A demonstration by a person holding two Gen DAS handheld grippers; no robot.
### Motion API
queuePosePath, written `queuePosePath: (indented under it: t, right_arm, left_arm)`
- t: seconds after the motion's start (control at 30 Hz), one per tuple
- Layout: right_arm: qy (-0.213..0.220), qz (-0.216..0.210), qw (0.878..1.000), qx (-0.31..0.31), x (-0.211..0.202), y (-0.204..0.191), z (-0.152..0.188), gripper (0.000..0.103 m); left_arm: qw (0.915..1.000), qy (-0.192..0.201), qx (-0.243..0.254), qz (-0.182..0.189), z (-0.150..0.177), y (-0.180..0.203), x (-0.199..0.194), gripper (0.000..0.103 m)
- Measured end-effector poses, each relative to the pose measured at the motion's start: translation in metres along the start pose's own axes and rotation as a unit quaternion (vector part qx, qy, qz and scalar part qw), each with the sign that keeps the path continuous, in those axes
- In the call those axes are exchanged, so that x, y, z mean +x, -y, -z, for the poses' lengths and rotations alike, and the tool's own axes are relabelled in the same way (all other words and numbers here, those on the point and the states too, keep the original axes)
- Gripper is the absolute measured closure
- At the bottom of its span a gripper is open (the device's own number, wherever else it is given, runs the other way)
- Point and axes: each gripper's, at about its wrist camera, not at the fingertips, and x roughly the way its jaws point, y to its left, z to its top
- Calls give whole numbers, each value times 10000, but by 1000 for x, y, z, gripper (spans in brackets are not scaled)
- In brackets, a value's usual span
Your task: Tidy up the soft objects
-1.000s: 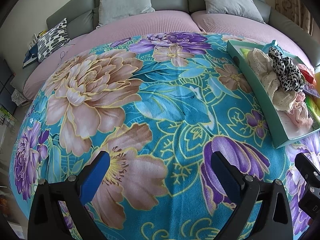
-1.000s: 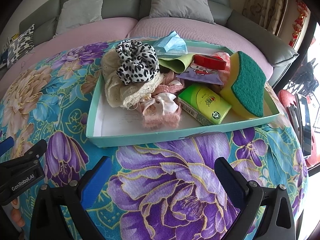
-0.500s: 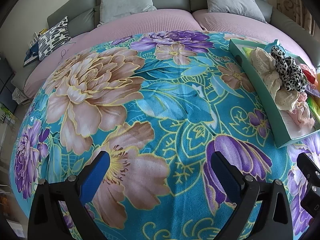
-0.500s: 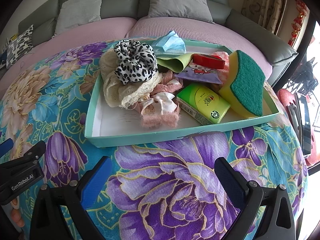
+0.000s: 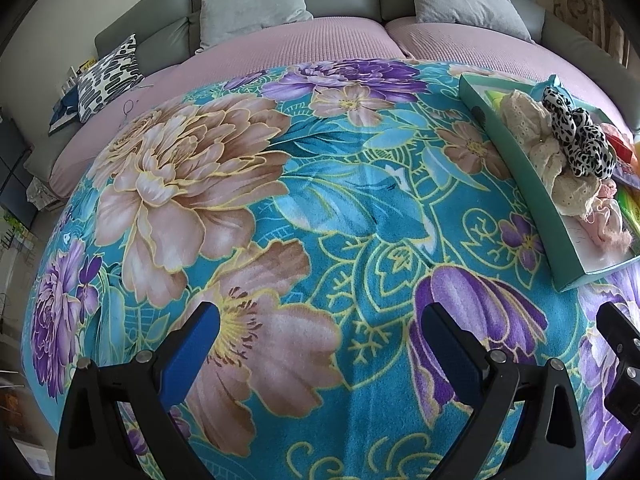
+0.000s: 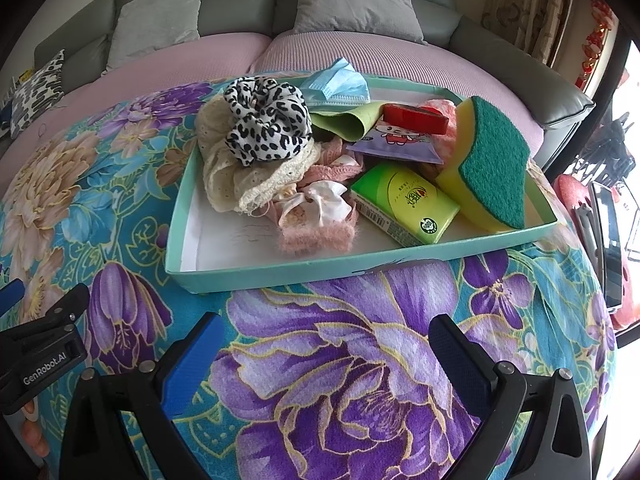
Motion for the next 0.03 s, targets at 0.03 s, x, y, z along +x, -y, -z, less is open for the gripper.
queuePosePath:
  t: [0.03]
  right_arm:
    - [0, 1, 10000, -1, 0, 0, 0, 0]
  left_arm:
    - [10000, -10, -6, 25, 0, -1, 1, 2]
